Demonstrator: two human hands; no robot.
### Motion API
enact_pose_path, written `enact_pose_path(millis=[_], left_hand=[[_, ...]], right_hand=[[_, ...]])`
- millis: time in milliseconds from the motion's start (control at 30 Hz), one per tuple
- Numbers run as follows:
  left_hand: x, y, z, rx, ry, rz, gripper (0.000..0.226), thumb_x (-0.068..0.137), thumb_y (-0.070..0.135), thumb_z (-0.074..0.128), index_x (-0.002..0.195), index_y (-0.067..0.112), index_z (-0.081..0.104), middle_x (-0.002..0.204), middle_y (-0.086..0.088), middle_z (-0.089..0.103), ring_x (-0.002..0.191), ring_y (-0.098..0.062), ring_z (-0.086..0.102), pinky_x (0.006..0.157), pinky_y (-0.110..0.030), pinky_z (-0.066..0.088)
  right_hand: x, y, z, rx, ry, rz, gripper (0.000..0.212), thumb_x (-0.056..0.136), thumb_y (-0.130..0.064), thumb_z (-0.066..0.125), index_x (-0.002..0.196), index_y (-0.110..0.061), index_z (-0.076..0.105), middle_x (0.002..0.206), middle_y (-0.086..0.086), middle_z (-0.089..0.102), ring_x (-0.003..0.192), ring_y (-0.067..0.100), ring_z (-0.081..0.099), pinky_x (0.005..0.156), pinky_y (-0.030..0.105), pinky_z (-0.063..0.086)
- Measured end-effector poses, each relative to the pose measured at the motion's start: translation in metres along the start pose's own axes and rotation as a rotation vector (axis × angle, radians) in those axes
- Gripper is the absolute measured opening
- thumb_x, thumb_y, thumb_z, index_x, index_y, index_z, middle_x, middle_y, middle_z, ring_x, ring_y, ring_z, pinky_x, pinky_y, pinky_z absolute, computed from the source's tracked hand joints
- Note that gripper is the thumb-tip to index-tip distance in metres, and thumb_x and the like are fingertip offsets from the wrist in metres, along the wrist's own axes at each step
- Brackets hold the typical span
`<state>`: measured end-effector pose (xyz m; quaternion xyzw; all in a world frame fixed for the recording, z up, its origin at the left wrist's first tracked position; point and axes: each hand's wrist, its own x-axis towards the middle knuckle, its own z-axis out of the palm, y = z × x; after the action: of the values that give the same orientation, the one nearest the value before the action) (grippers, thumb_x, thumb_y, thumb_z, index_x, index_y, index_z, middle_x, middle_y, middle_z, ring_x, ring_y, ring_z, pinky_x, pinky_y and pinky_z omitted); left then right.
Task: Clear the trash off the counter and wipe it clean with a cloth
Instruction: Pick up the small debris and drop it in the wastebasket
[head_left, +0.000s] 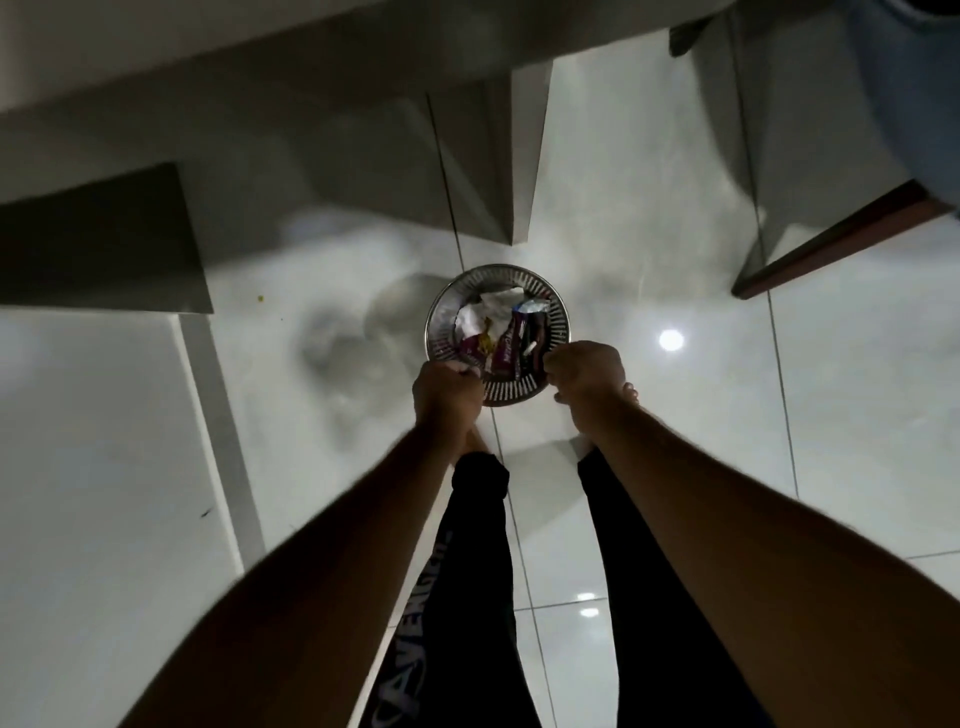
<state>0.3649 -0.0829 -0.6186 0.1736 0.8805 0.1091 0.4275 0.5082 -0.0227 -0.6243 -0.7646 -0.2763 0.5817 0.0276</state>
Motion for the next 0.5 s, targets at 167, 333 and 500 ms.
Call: enact_pose_path(millis=[167, 333, 500], left_hand=[[-0.046, 0.051, -0.024, 0.017, -0.017, 0.162, 0.022, 0.092, 0.018, 0.059, 0.094, 0.011, 0.080, 0.097, -0.010, 0.080, 0.084, -0.019, 0.069, 0.069, -0.017, 0.048], [-0.183, 0.136, -0.072, -0.160, -0.184, 0.515, 0.017, 0.090, 0.008, 0.064, 0.087, 0.012, 0.080, 0.088, 0.000, 0.080, 0.079, -0.003, 0.068, 0.076, -0.019, 0.051], [-0.266, 0.239, -0.147, -0.202, 0.040, 1.082, 0.013, 0.091, 0.011, 0.062, 0.088, 0.012, 0.075, 0.085, -0.003, 0.073, 0.080, -0.014, 0.066, 0.075, -0.027, 0.053]], right_hand=[[-0.032, -0.010, -0.016, 0.195, 0.078, -0.114, 0.021, 0.078, -0.015, 0.065, 0.060, -0.024, 0.072, 0.065, -0.002, 0.074, 0.068, 0.021, 0.072, 0.071, 0.045, 0.062], [-0.116, -0.064, -0.076, 0.527, 0.090, -0.313, 0.017, 0.085, -0.004, 0.068, 0.073, -0.016, 0.073, 0.064, 0.002, 0.070, 0.063, 0.019, 0.064, 0.066, 0.034, 0.054], [-0.210, -0.153, -0.150, 0.630, 0.080, -0.615, 0.008, 0.077, -0.008, 0.069, 0.078, -0.013, 0.075, 0.070, 0.005, 0.072, 0.065, 0.016, 0.065, 0.057, 0.025, 0.054]])
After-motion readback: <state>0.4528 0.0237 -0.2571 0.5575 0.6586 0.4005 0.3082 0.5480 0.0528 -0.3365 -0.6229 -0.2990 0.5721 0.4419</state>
